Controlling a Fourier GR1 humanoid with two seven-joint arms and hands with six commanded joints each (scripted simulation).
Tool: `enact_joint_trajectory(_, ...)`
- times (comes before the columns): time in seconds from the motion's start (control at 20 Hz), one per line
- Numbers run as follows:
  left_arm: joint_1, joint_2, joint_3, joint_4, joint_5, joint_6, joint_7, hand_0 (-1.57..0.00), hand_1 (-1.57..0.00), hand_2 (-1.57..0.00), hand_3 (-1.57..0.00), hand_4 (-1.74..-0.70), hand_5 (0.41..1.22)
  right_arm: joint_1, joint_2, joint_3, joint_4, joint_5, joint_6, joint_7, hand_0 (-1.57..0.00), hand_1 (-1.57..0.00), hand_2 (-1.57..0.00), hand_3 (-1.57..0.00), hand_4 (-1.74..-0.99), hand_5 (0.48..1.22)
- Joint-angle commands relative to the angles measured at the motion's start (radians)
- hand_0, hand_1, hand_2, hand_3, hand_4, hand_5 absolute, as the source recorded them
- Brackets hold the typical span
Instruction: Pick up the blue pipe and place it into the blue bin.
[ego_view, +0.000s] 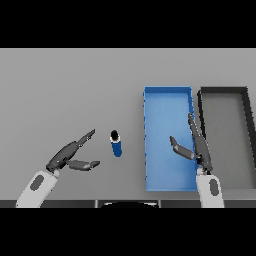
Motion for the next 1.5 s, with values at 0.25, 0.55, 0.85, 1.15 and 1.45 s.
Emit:
enact_joint_trajectory(0.25, -0.047, -0.114, -0.063, 0.062, -0.049, 0.008, -0.026, 0.0, 0.0, 0.0, 0.0, -1.15, 0.456, 0.006, -0.003, -0.008, -0.004, -0.01, 0.005, -0.019, 0.0, 0.0, 0.0, 0.0, -1.217, 0.626)
enact_joint_trajectory(0.55, -0.14, -0.248, -0.08, 0.205, -0.086, 0.038, -0.048, 0.0, 0.0, 0.0, 0.0, -1.13, 0.459, 0.007, 0.0, -0.004, -0.008, 0.0, -0.001, 0.004, 0.0, 0.0, 0.0, 0.0, -1.21, 0.631)
enact_joint_trajectory(0.85, -0.183, -0.308, -0.104, 0.308, -0.147, 0.066, -0.06, 0.0, 0.0, 0.0, 0.0, -1.06, 0.42, 0.025, -0.01, -0.016, -0.012, -0.009, 0.002, -0.026, 0.0, 0.0, 0.0, 0.0, -1.214, 0.645)
enact_joint_trajectory(1.15, -0.189, -0.4, -0.082, 0.361, -0.086, 0.059, -0.115, -0.01, -0.16, -0.31, -0.28, -1.24, 0.613, 0.023, -0.016, -0.022, -0.009, -0.011, 0.004, -0.039, 0.0, 0.0, 0.0, 0.0, -1.217, 0.655)
enact_joint_trajectory(1.45, -0.183, -0.447, -0.089, 0.354, -0.071, 0.059, -0.125, -1.07, -1.15, -1.21, -1.19, -1.58, 1.062, 0.011, -0.015, -0.023, 0.007, -0.022, 0.015, -0.028, 0.0, 0.0, 0.0, 0.0, -1.233, 0.66)
